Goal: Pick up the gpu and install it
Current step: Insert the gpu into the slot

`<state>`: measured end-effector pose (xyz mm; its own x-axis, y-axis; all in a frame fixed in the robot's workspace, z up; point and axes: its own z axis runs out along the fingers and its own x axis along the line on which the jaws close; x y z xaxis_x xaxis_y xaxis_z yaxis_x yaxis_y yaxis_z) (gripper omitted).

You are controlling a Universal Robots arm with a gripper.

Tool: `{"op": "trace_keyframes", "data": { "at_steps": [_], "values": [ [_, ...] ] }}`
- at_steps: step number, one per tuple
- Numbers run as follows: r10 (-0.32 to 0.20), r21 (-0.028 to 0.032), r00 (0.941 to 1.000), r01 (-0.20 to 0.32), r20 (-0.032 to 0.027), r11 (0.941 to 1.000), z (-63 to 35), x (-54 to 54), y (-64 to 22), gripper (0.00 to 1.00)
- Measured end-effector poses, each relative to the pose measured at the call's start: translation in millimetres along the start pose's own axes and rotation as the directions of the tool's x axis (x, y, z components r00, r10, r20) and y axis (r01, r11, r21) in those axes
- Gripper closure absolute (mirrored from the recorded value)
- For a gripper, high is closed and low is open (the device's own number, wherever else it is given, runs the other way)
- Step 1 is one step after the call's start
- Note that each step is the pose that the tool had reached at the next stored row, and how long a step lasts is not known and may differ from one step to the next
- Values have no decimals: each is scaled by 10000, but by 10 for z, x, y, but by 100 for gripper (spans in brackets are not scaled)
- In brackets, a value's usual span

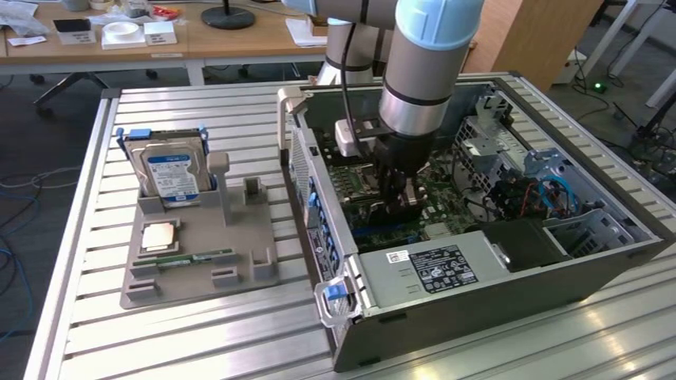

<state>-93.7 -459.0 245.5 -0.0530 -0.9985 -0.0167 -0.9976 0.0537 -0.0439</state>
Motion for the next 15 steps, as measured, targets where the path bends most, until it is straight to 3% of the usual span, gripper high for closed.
{"op": "trace_keyframes", "data": {
  "at_steps": [15],
  "values": [
    [0,1,10000,0,4,10000,20,0,0,74]
  ]
}}
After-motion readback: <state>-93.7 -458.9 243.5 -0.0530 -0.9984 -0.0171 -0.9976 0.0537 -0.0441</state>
